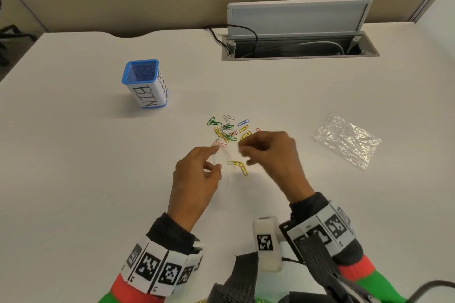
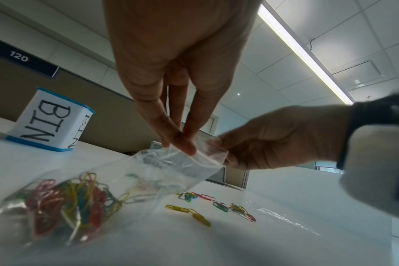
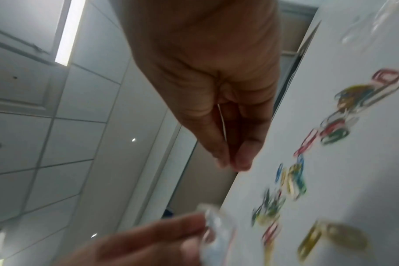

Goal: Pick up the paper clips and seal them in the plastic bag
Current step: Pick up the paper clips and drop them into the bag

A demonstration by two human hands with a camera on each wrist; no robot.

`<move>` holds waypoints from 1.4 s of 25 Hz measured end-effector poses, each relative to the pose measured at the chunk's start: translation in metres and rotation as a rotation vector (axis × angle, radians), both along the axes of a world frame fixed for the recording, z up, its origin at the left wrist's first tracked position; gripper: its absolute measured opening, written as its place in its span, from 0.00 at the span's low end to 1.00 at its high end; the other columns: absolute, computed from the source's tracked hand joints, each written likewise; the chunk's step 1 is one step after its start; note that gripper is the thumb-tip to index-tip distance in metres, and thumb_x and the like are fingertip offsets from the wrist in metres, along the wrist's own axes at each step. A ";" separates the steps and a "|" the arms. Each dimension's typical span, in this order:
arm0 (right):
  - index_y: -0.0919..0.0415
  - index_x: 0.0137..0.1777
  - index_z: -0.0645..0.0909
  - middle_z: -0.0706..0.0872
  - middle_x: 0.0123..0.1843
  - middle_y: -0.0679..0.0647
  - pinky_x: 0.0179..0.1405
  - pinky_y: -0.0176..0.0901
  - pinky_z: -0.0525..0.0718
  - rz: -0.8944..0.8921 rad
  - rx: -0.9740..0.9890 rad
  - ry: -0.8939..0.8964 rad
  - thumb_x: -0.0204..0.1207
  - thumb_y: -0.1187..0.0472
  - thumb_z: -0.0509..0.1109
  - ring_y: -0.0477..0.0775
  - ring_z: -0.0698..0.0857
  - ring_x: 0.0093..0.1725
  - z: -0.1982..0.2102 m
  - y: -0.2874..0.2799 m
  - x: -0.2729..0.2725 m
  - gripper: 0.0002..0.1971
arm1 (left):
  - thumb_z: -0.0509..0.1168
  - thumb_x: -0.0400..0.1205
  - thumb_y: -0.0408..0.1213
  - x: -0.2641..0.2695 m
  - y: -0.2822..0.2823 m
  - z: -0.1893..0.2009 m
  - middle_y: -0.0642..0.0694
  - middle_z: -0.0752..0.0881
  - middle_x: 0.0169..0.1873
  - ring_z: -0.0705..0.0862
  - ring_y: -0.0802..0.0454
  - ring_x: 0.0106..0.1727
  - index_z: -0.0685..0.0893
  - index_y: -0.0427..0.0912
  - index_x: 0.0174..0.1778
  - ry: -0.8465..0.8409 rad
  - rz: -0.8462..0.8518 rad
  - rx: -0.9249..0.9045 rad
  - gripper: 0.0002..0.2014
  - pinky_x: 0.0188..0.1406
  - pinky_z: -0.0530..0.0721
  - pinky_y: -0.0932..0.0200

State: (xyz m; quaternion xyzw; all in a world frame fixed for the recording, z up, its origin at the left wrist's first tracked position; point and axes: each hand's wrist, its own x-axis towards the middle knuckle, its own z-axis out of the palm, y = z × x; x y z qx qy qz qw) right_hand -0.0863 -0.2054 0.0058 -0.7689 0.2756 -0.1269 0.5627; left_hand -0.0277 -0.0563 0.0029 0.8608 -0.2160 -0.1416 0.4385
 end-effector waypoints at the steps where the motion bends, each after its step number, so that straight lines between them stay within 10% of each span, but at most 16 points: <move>1: 0.62 0.41 0.89 0.90 0.34 0.55 0.36 0.38 0.89 -0.094 -0.025 0.002 0.68 0.70 0.74 0.46 0.85 0.28 -0.003 -0.012 -0.001 0.05 | 0.67 0.75 0.31 0.000 0.000 0.000 0.43 0.84 0.60 0.88 0.46 0.43 0.80 0.40 0.62 0.002 -0.002 -0.008 0.18 0.48 0.88 0.55; 8: 0.64 0.47 0.87 0.89 0.46 0.64 0.45 0.42 0.75 -0.307 -0.276 0.364 0.65 0.65 0.78 0.64 0.86 0.51 -0.036 -0.070 -0.006 0.11 | 0.66 0.76 0.29 -0.001 -0.004 -0.001 0.43 0.83 0.62 0.87 0.47 0.43 0.80 0.39 0.63 -0.003 -0.040 -0.005 0.18 0.48 0.87 0.55; 14: 0.64 0.41 0.87 0.90 0.42 0.65 0.44 0.47 0.81 -0.216 -0.370 0.350 0.68 0.67 0.75 0.66 0.85 0.48 -0.054 -0.065 -0.004 0.03 | 0.66 0.76 0.30 0.001 -0.006 0.001 0.44 0.83 0.62 0.87 0.48 0.43 0.79 0.40 0.63 0.005 -0.043 0.002 0.18 0.47 0.87 0.57; 19: 0.66 0.40 0.89 0.91 0.35 0.65 0.48 0.56 0.90 -0.247 -0.066 0.205 0.65 0.74 0.75 0.64 0.90 0.36 -0.050 -0.058 -0.007 0.06 | 0.67 0.76 0.30 0.002 -0.006 0.002 0.43 0.83 0.63 0.87 0.48 0.42 0.79 0.40 0.63 -0.003 -0.048 -0.007 0.18 0.48 0.88 0.54; 30: 0.69 0.44 0.88 0.91 0.40 0.64 0.42 0.43 0.91 -0.006 0.195 -0.003 0.65 0.74 0.77 0.56 0.90 0.36 0.009 -0.008 -0.009 0.07 | 0.67 0.76 0.31 0.010 -0.003 0.008 0.43 0.81 0.65 0.86 0.49 0.44 0.78 0.41 0.64 0.039 -0.083 0.021 0.19 0.48 0.86 0.58; 35: 0.62 0.47 0.89 0.92 0.42 0.57 0.40 0.22 0.83 0.158 -0.140 0.135 0.68 0.68 0.77 0.46 0.89 0.38 0.018 0.031 0.004 0.08 | 0.67 0.75 0.29 0.010 0.001 0.011 0.42 0.82 0.63 0.87 0.44 0.47 0.79 0.40 0.63 0.071 -0.108 -0.018 0.20 0.51 0.88 0.43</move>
